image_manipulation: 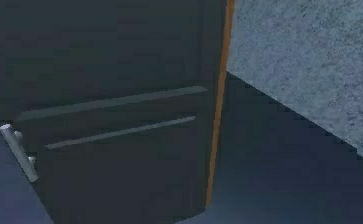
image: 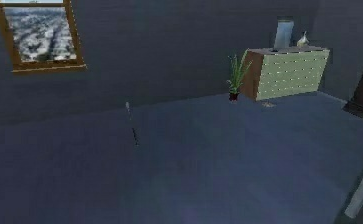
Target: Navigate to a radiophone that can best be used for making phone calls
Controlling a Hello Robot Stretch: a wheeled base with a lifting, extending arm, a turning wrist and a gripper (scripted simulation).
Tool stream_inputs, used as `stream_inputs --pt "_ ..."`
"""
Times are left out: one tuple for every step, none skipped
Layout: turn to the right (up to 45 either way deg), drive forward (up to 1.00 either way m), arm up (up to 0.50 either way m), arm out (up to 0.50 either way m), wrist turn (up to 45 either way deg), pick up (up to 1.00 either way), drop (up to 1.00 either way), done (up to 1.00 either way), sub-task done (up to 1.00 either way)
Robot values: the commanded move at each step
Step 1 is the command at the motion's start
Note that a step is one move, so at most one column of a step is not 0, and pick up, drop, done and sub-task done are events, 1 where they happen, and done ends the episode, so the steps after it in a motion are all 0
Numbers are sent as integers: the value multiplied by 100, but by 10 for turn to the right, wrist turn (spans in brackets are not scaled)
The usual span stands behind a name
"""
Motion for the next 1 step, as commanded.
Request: stream_inputs --pt "0 65 0 0 0 0 0 0 0"
